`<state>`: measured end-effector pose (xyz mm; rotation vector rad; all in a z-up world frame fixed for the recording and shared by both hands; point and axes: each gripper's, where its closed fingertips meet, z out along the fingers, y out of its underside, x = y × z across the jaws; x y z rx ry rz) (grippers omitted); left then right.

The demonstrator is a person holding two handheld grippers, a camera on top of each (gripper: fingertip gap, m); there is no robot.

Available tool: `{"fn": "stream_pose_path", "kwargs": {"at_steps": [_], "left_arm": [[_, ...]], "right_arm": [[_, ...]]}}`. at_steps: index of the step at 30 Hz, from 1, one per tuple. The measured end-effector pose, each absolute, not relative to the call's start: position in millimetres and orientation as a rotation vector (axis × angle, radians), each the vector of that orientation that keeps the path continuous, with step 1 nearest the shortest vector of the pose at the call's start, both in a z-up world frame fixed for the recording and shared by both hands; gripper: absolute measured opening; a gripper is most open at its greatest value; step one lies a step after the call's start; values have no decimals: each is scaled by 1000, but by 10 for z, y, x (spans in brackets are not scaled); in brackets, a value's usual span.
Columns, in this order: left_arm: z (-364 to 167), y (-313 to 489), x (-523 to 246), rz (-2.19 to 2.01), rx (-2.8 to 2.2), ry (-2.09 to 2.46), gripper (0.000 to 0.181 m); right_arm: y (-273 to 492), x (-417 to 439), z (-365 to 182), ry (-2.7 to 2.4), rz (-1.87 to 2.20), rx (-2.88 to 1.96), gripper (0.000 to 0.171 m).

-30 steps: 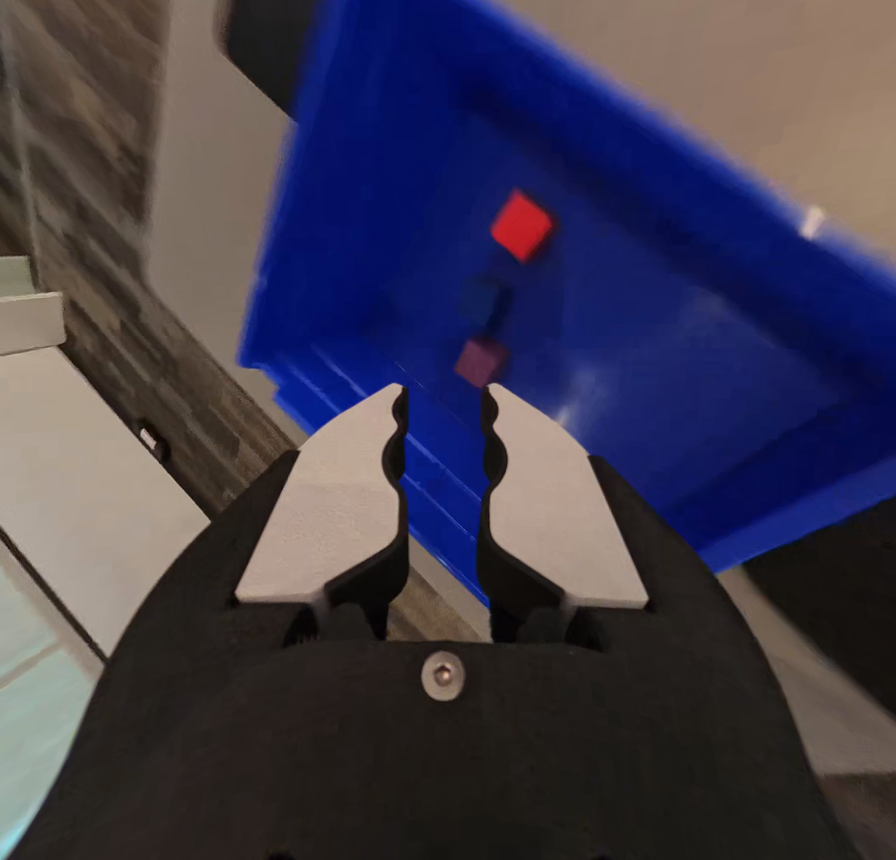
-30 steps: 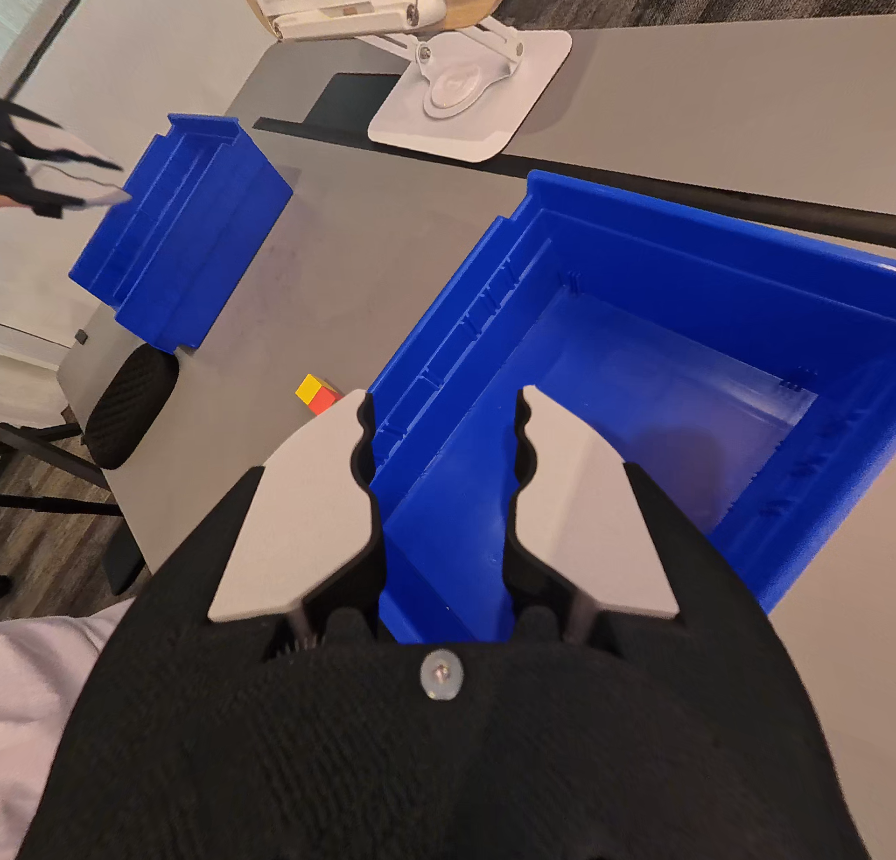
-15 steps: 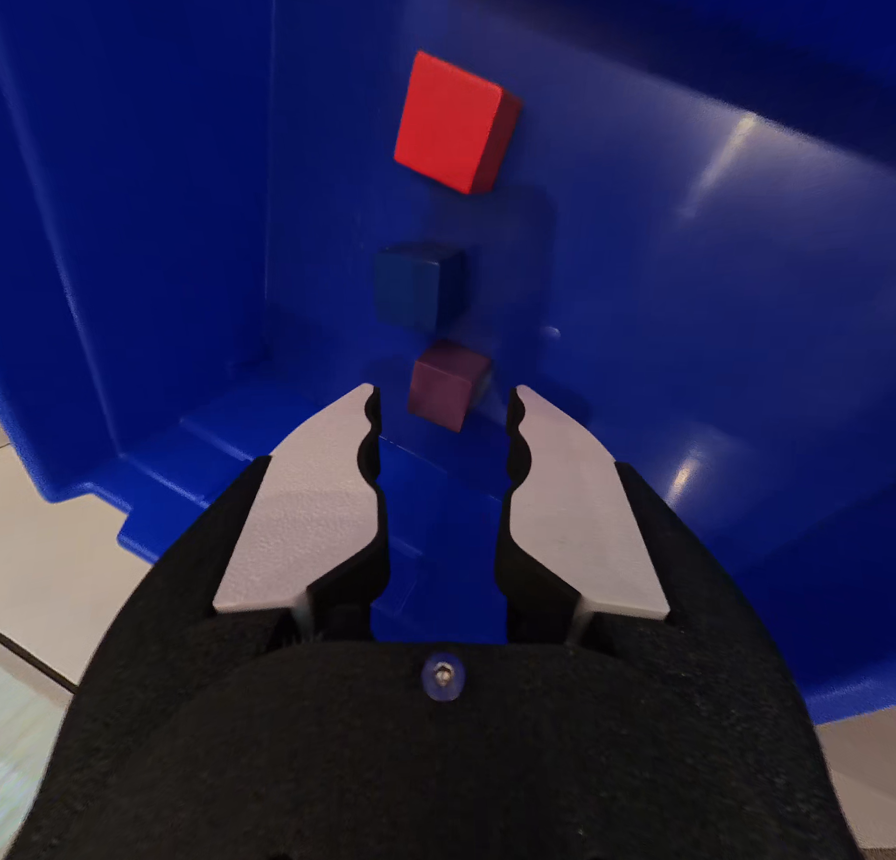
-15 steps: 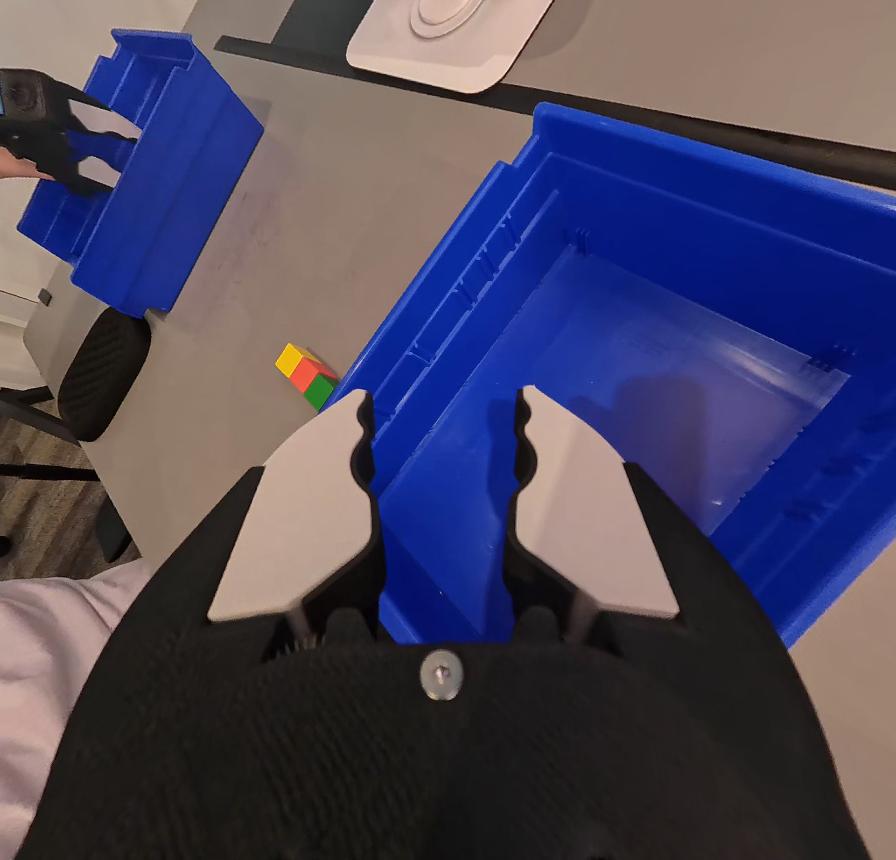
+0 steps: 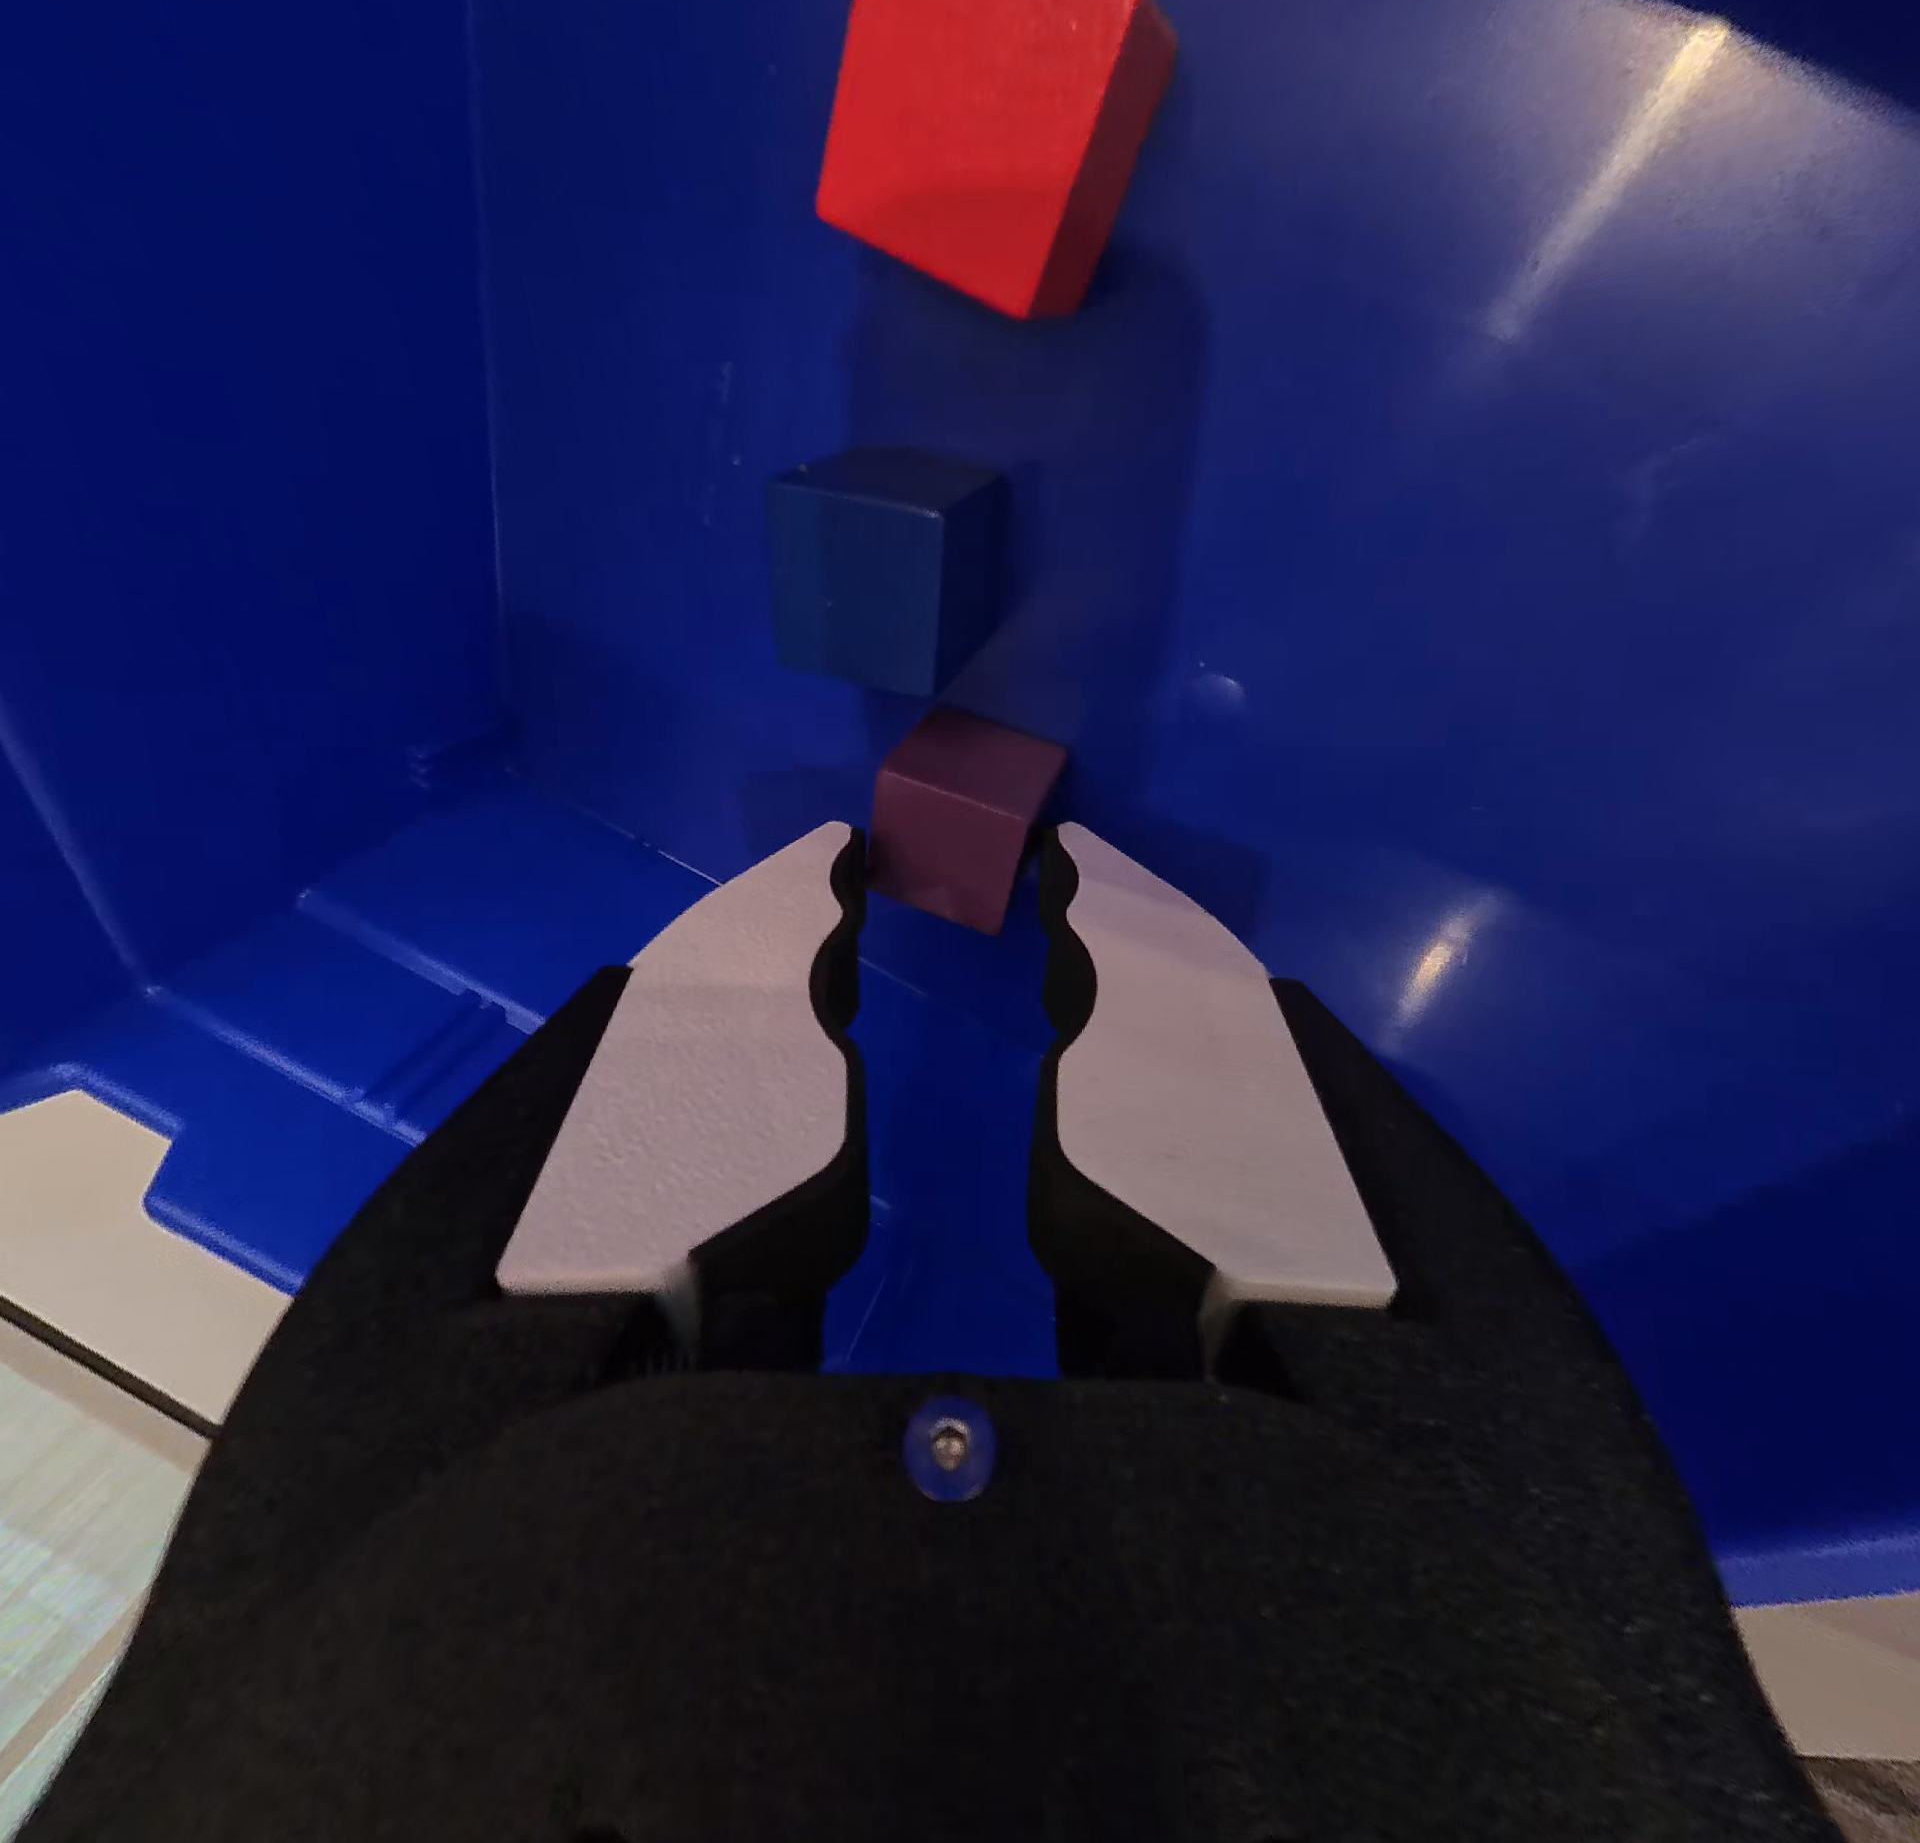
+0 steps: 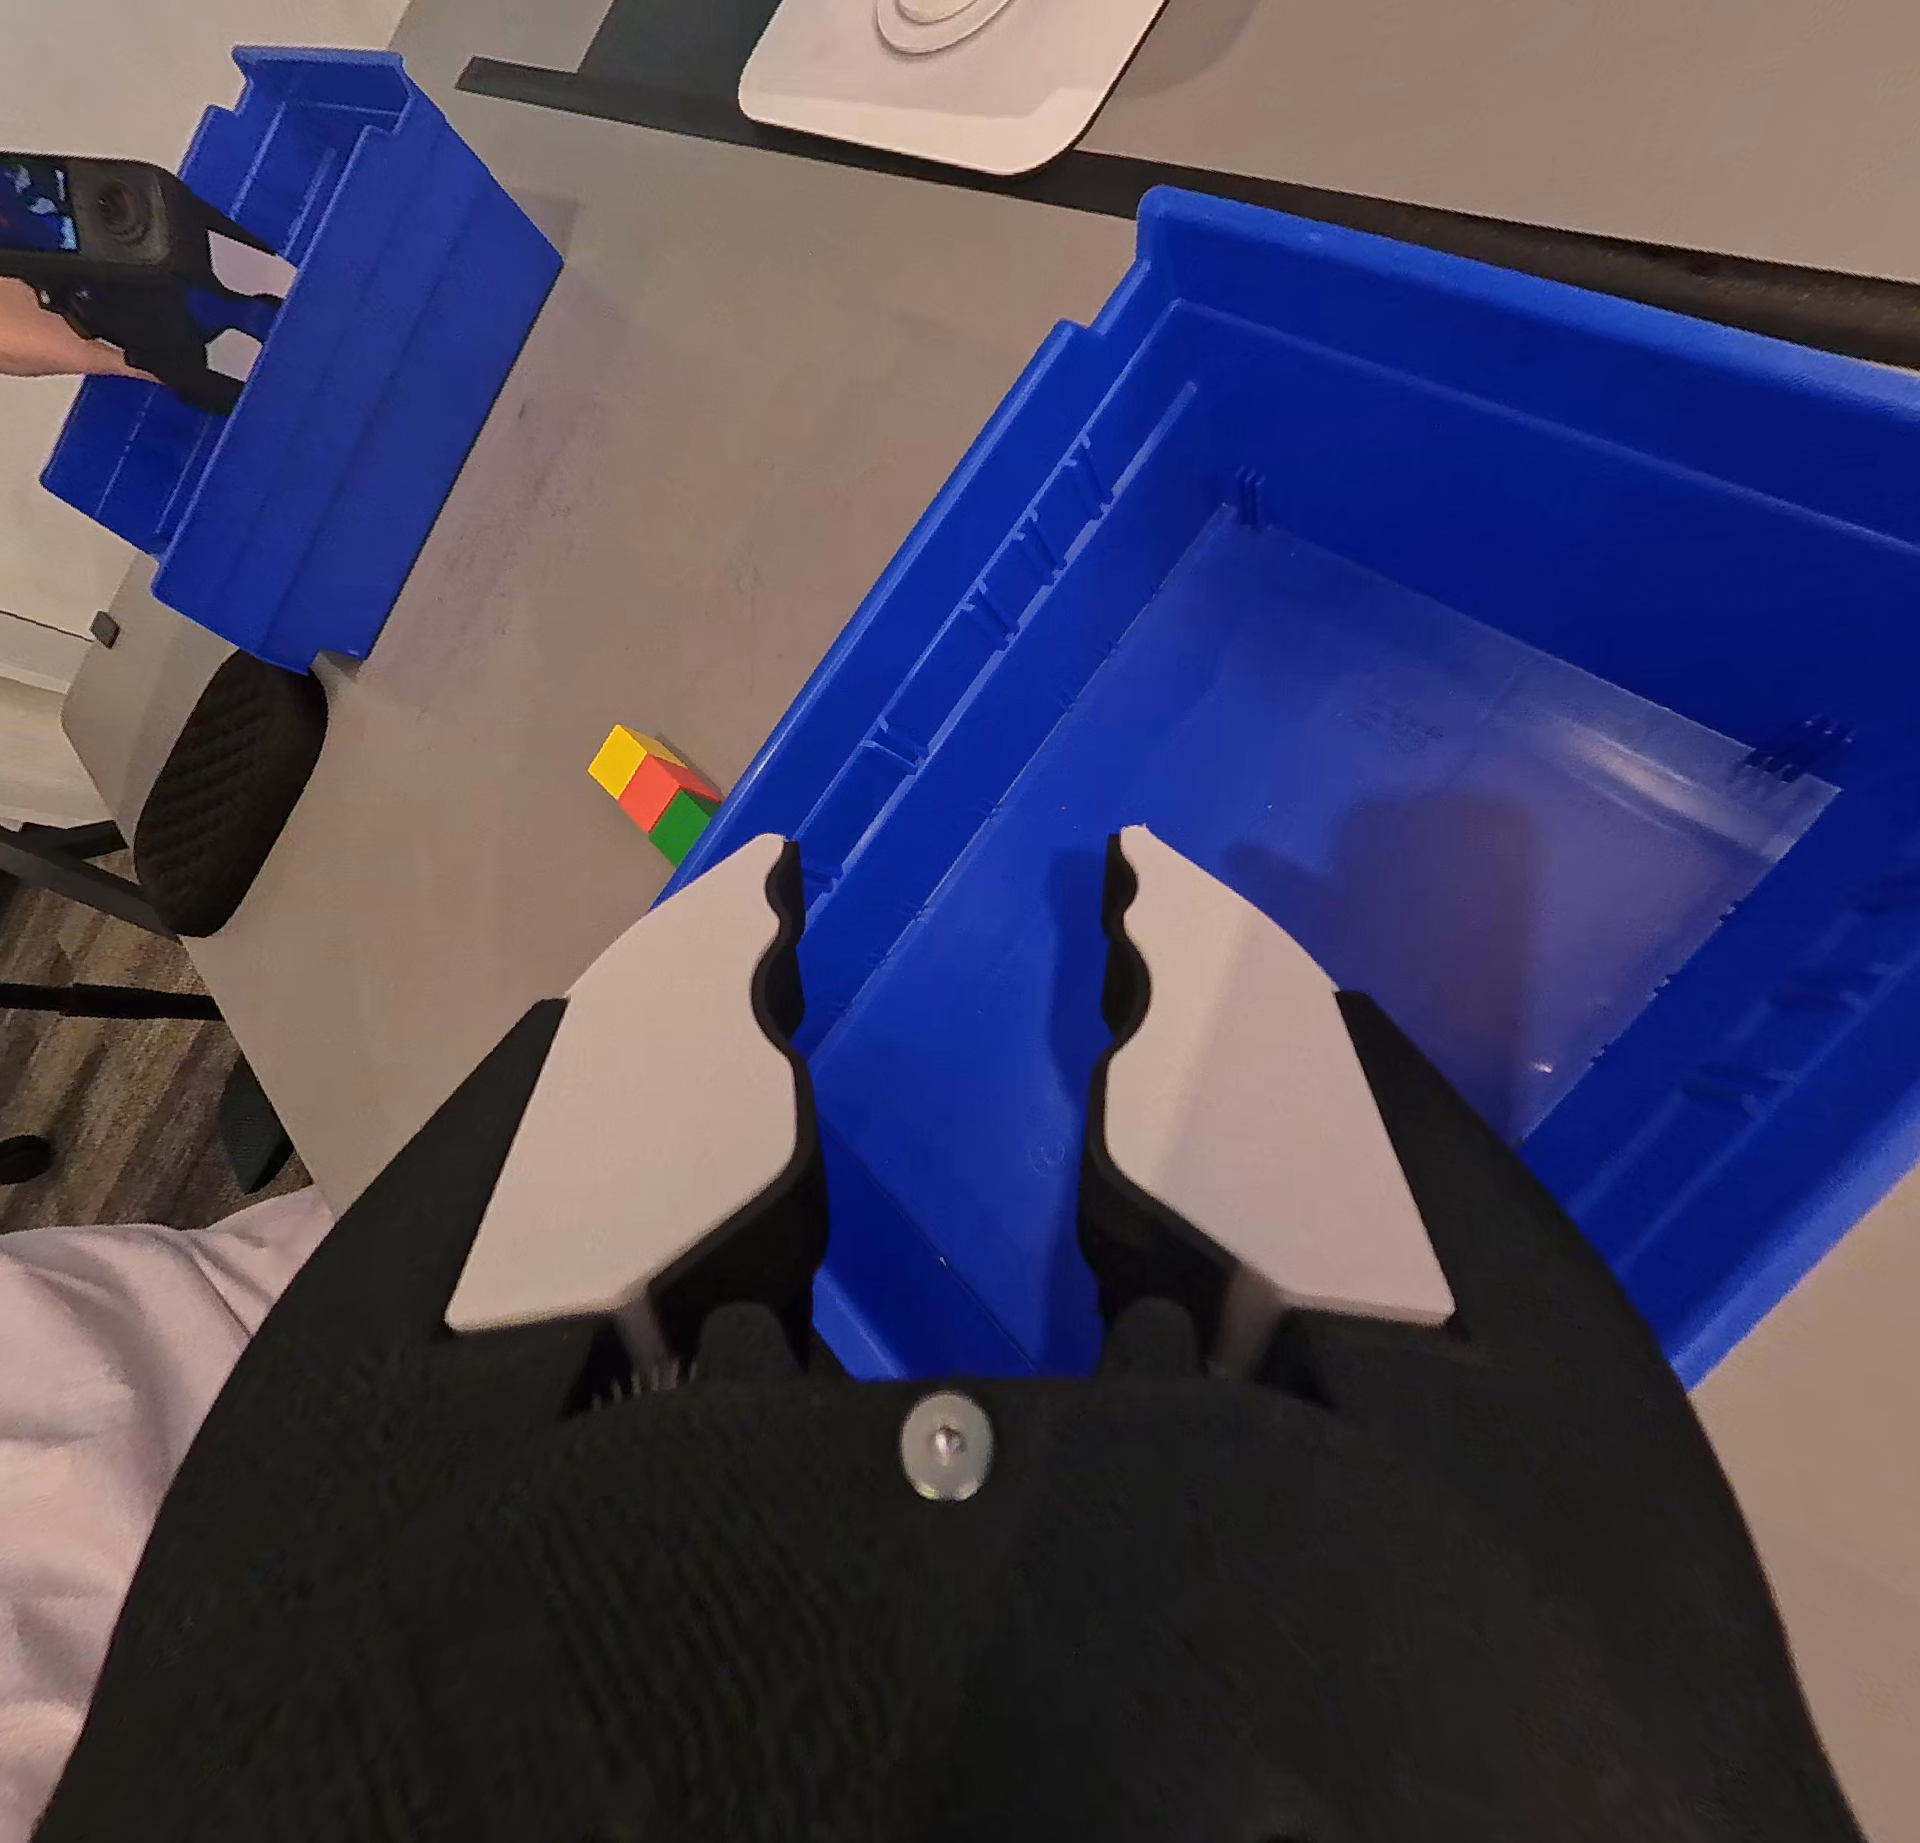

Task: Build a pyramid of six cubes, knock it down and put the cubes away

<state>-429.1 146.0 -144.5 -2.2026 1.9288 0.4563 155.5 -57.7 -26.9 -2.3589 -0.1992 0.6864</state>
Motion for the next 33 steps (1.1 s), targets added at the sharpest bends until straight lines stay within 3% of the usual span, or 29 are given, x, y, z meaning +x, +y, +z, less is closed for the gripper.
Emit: {"fn": "stream_pose_path", "kwargs": {"at_steps": [17,25,29,33], "left_arm": [[-1288,1482,-4306,503,-2220,1832,29],[-350,1527,-4078,527,-2055,1655,28],[358,1371,-3387,446,-1826,1574,28],[648,928,-2553,286,-1657,1625,28]], "right_arm": [[-603,1575,-239,-195,704,-2339,57],[-609,1595,-189,-193,711,-2319,56],[-614,1591,-163,-197,706,-2314,56],[-621,1578,-116,-205,698,-2302,56]]}}
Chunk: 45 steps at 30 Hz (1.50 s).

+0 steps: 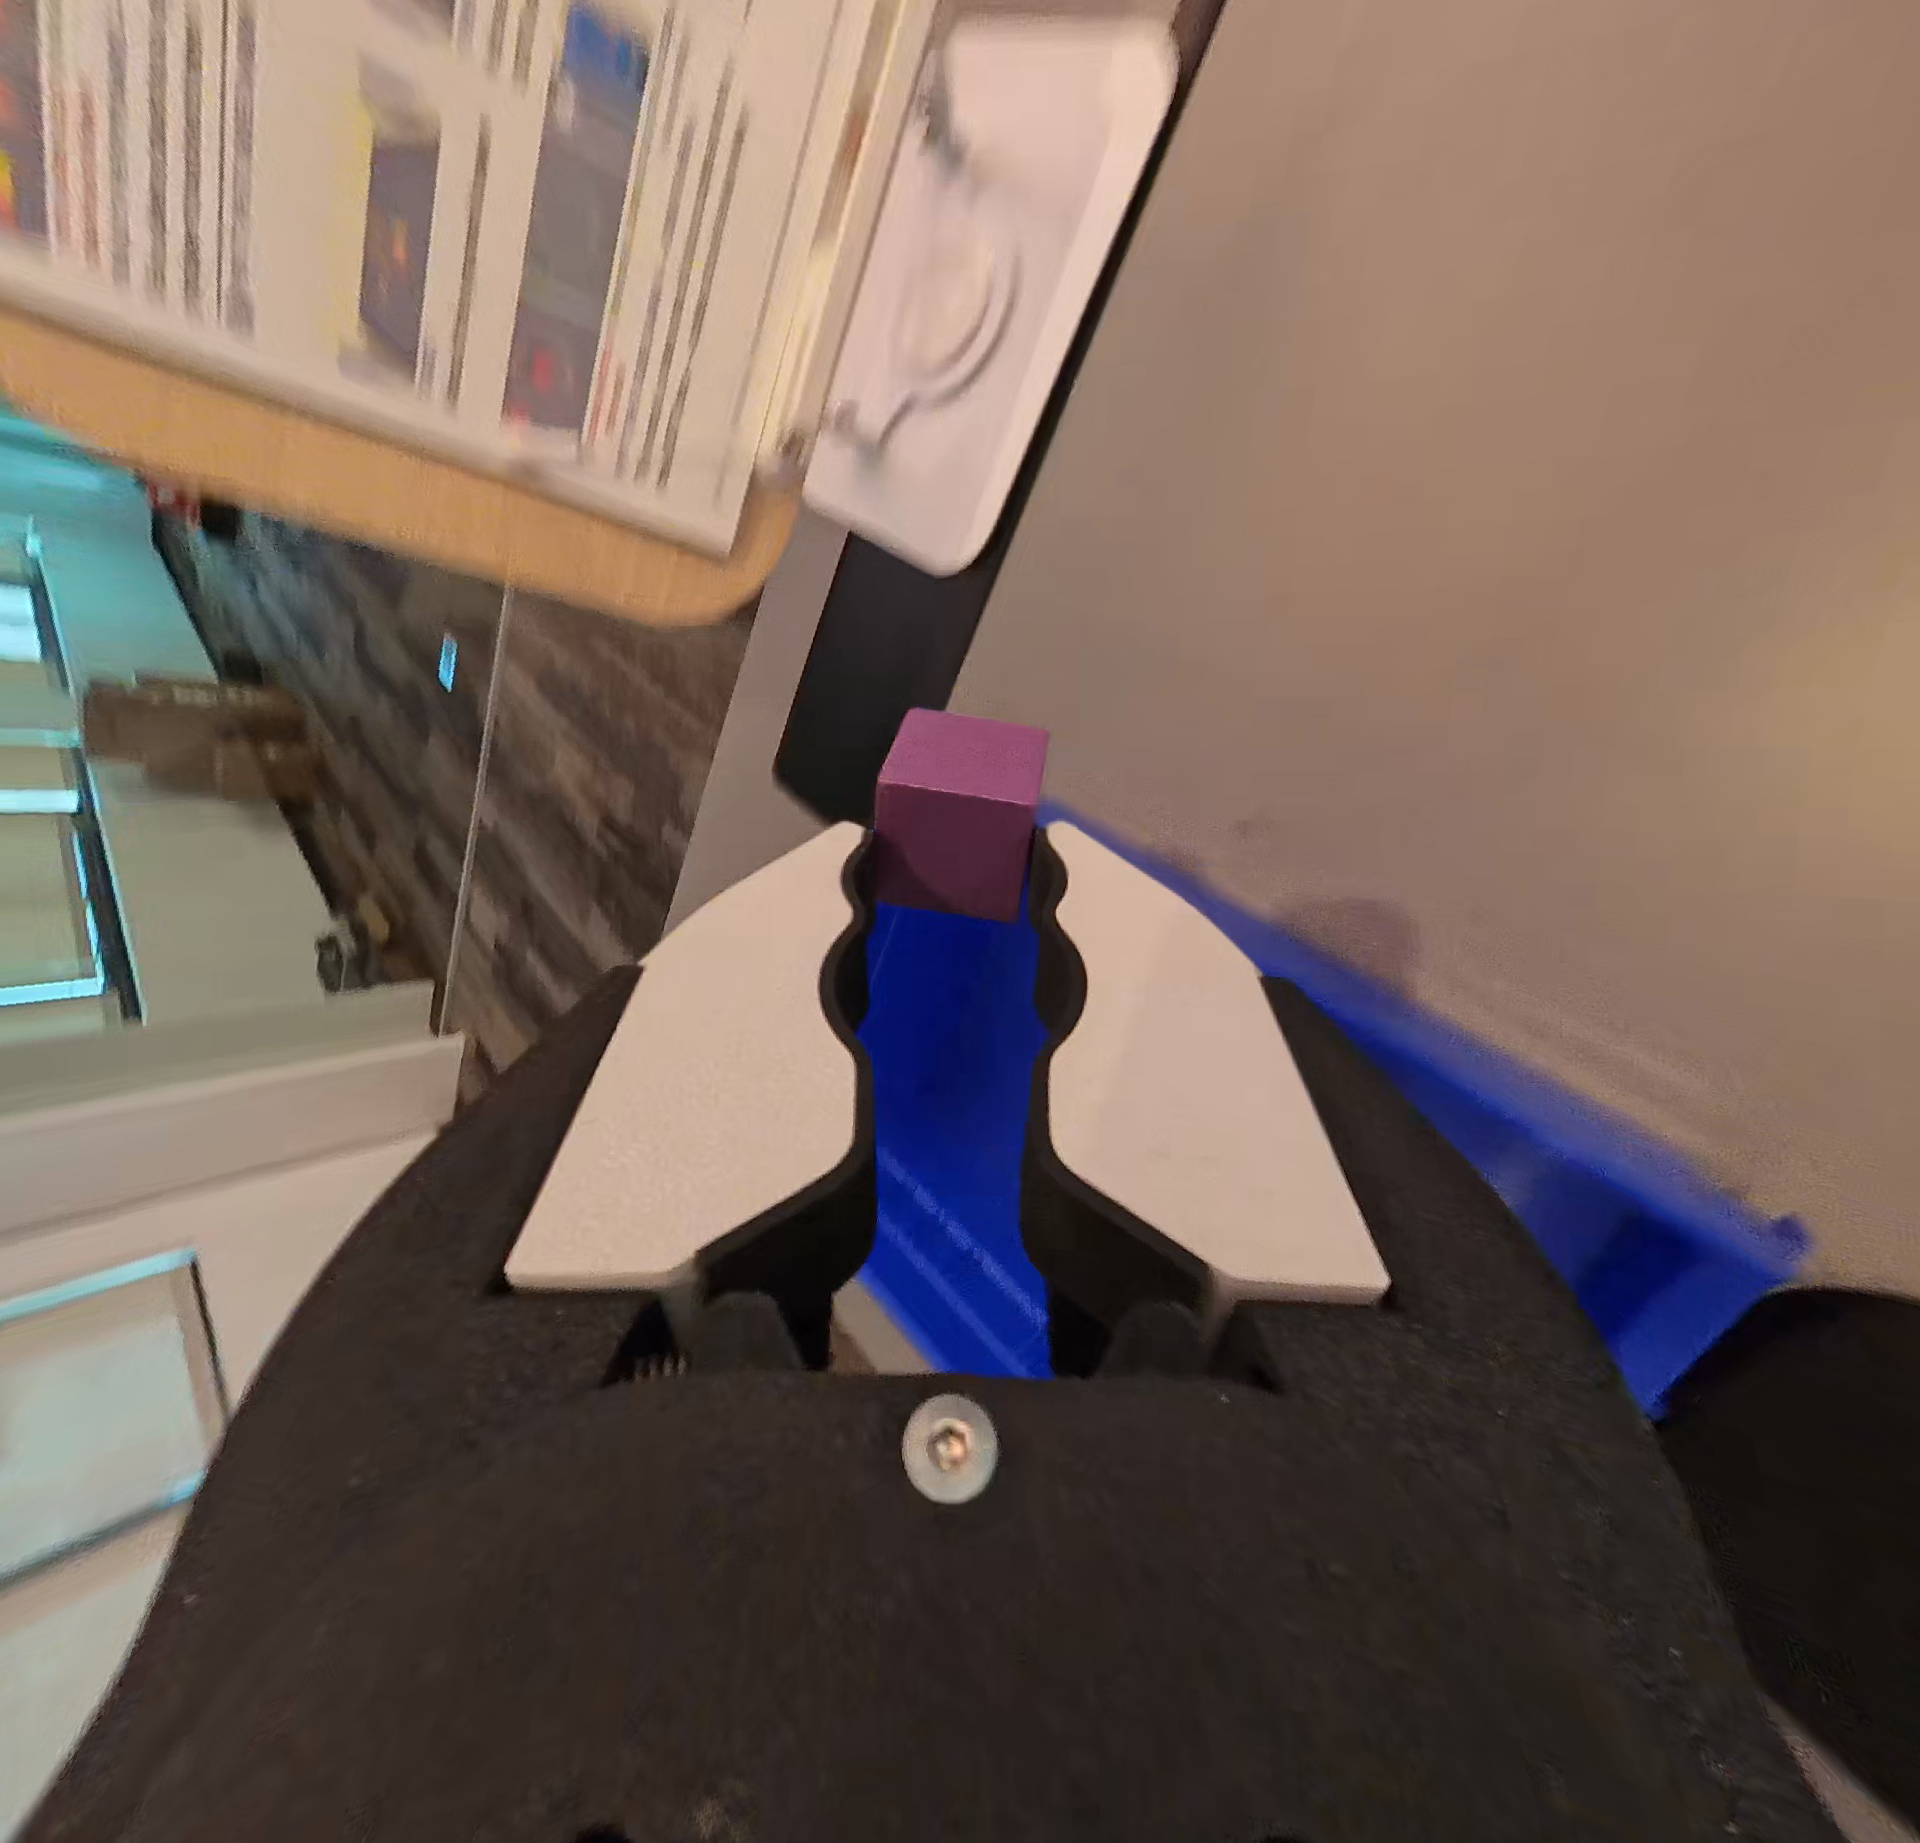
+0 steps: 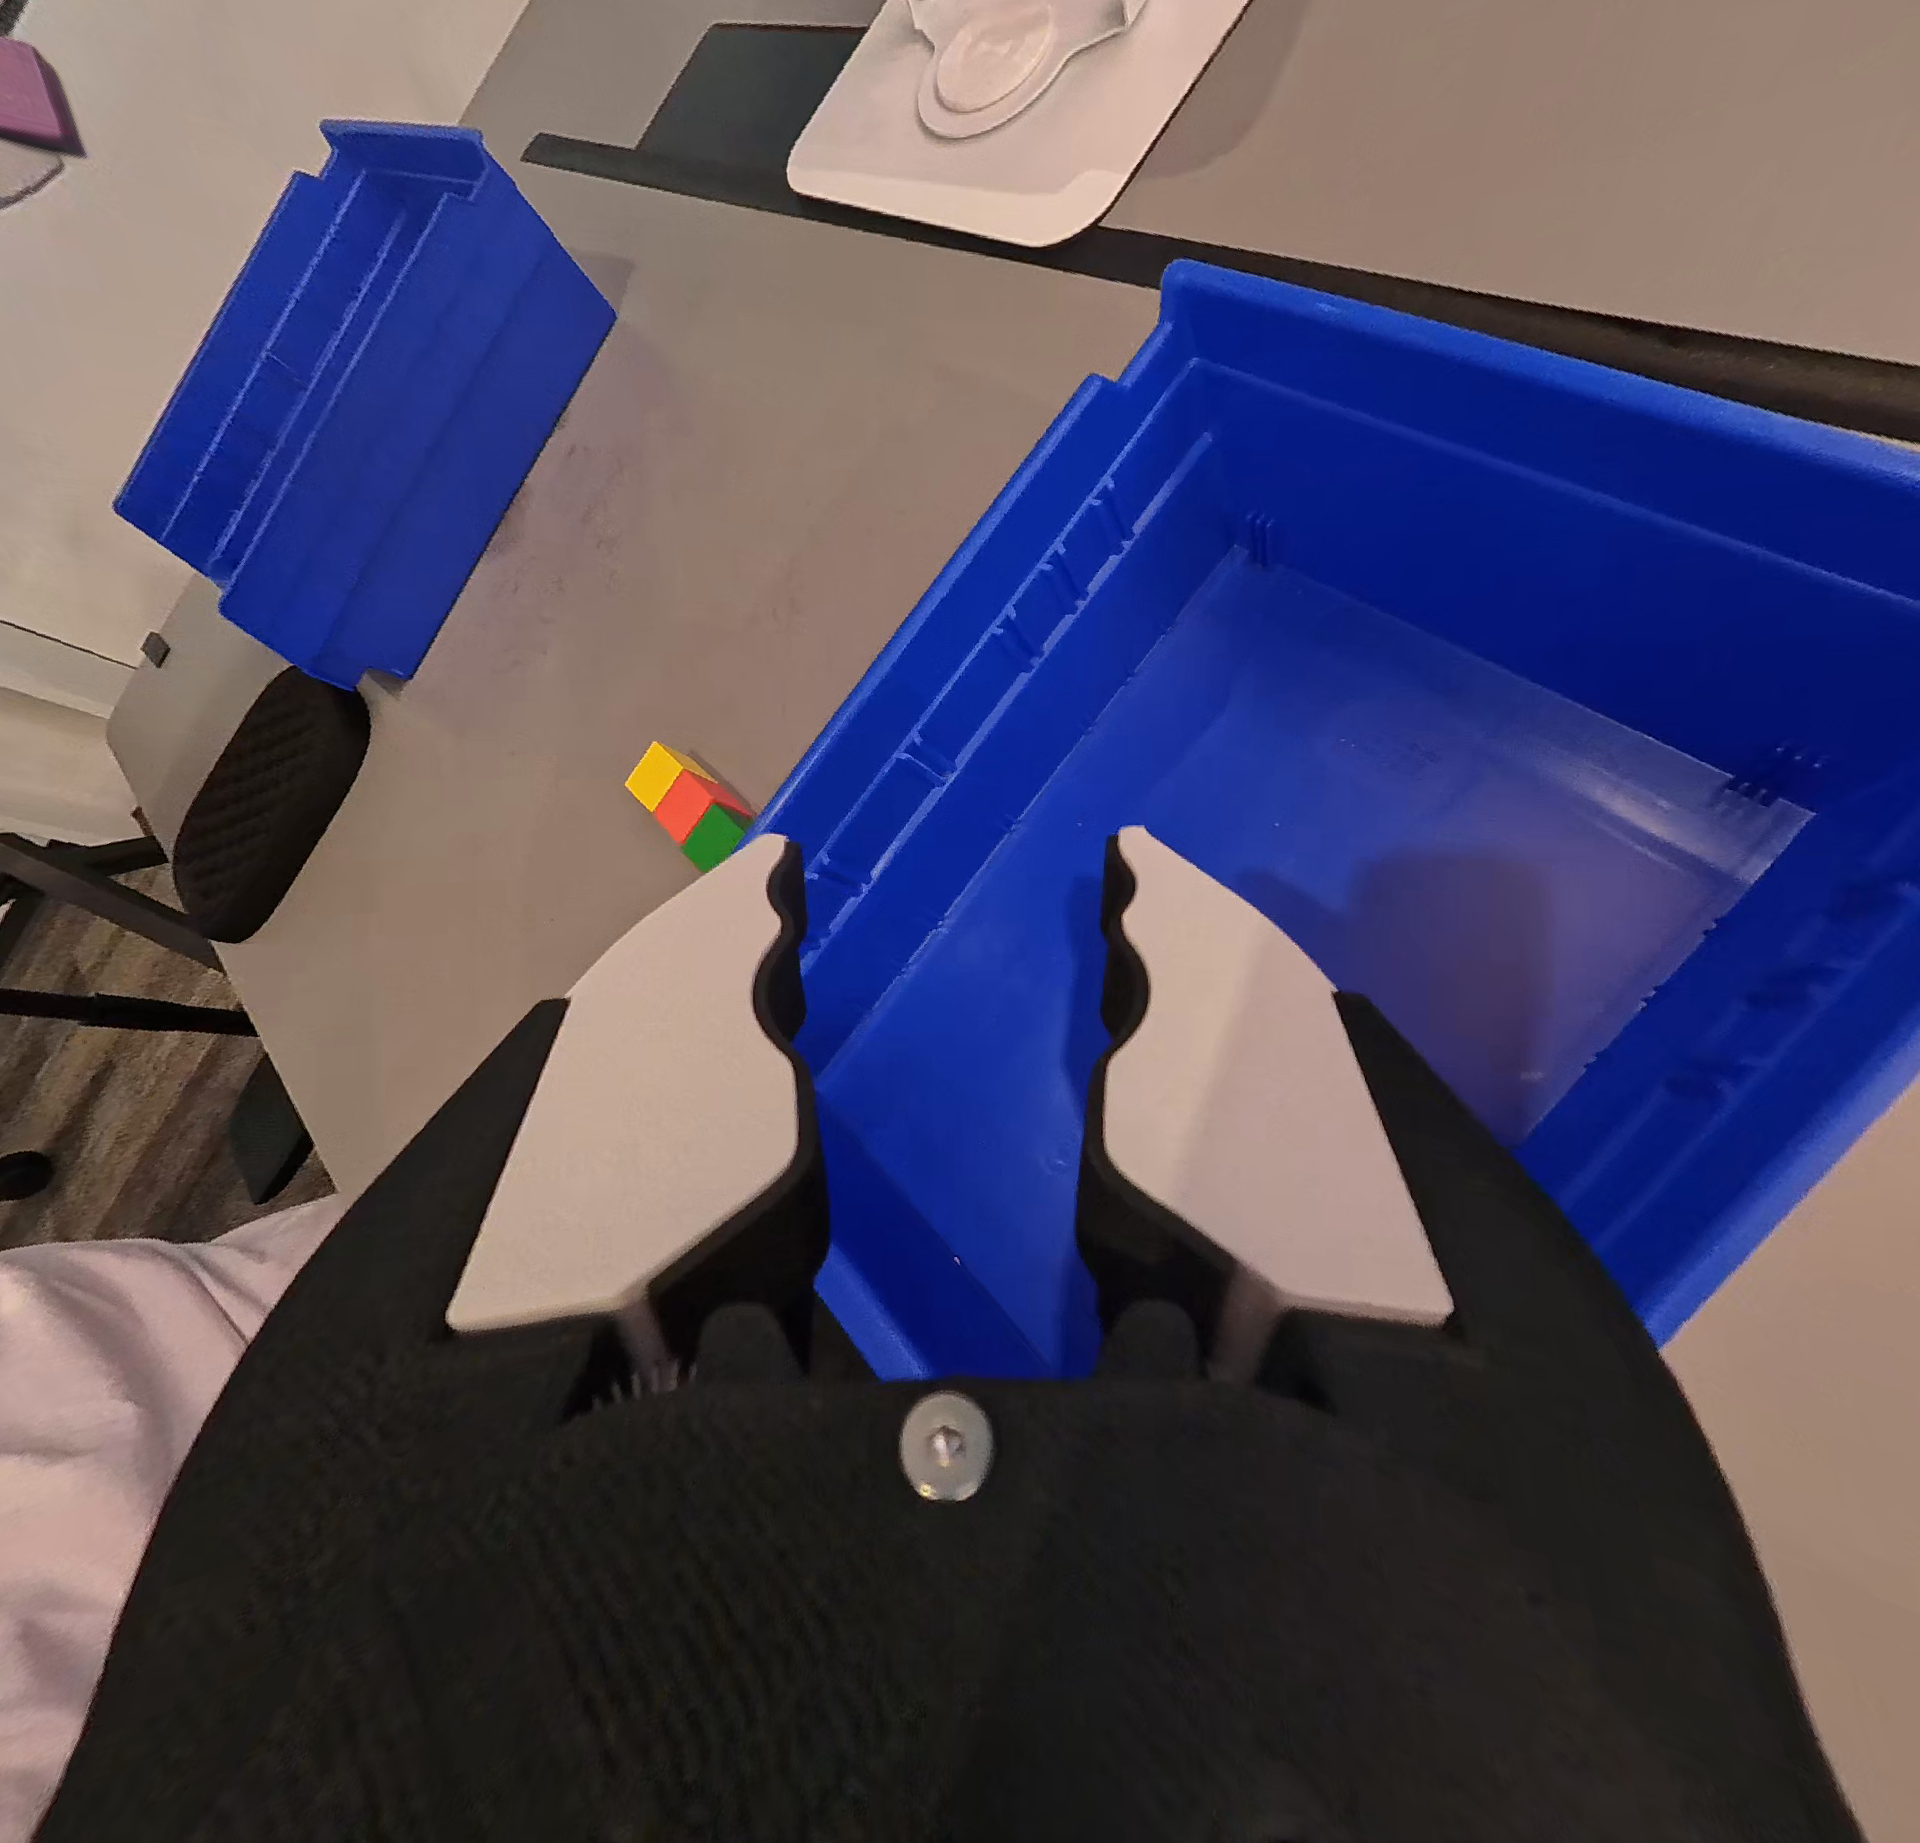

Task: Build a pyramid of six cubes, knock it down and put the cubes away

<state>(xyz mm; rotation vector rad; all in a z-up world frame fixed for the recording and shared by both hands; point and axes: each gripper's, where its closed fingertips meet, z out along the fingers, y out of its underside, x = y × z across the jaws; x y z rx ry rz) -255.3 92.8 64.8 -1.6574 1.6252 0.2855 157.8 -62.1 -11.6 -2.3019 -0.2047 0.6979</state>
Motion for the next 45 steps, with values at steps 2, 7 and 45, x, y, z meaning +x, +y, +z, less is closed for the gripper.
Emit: {"fn": "stream_pose_path", "kwargs": {"at_steps": [2,7,45], "left_arm": [[651,689,-2177,204,-1616,1666,28],[450,194,-1477,68,-1583,1774,28],[-1208,-667,-427,149,-1770,2421,28]], "right_arm": [[-628,1563,-99,-213,695,-2298,56],[-644,1544,-69,-227,698,-2286,57],[-732,1701,-36,-180,733,-2247,57]]}}
